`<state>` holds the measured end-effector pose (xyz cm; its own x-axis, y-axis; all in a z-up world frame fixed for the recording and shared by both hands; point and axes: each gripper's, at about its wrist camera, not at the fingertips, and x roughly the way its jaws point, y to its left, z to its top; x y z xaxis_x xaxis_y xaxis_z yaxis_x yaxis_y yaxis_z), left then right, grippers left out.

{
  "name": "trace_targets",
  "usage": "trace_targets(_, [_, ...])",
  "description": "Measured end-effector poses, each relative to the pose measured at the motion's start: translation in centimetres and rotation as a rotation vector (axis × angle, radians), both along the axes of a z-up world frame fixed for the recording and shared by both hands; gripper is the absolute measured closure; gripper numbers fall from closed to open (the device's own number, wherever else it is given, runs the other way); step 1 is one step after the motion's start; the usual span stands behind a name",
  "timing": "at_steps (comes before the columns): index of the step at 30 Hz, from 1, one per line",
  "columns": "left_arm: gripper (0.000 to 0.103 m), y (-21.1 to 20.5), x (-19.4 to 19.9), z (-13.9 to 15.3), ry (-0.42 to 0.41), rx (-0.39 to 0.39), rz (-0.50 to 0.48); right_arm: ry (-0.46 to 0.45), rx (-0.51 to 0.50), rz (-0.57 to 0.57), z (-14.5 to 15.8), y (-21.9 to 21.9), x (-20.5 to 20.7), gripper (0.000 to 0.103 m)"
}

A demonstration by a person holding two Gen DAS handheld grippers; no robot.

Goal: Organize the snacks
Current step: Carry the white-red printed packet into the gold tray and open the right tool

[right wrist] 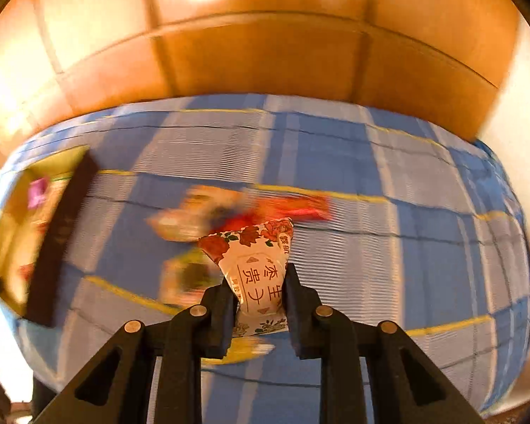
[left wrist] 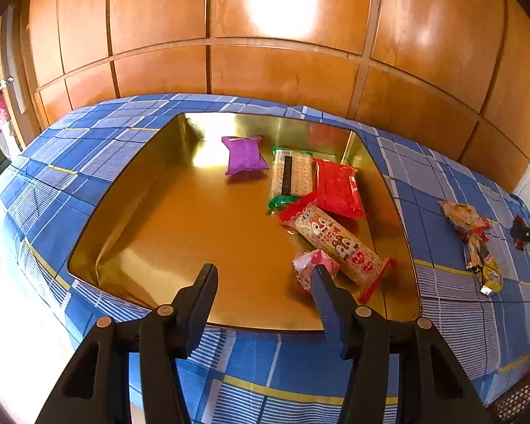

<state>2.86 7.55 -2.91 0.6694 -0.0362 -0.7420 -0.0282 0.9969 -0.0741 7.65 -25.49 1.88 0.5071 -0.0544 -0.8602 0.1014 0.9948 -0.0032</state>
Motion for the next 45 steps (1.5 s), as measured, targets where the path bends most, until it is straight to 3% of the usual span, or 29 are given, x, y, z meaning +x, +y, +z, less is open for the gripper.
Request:
trace_targets(8, [0.047,1.9,-0.5,0.5,-0.022,-0.001,0.040,0.011,0.086,0.340,0.3,12.6,3.2,0.079])
trace_targets(15, [0.047,4.5,-1.2,0.7,-0.034,-0.012,0.113,-0.001,0.132,0.498,0.3,20.7,6.7,0.079])
trace_targets(23, [0.047,6.8,-1.3,0.4,-0.024,-0.027,0.170,0.111,0.074,0.617,-4.8,27.9,10.1,0.079])
trace_targets(30, [0.047,6.3,-1.1,0.3,-0.022,-0.032,0.156,0.127,0.028,0.663,-6.6,29.3,9.8,0.077])
trace_targets(36, [0.047,5.8,-0.9,0.2,-0.017,-0.030,0.149,0.162,0.117,0.646,-6.3,27.7,9.9,0.069])
trace_targets(45, [0.047,5.0,-0.9,0.4,-0.018,-0.022,0.130,0.121,0.158,0.645,-4.9,25.9,8.2,0.068])
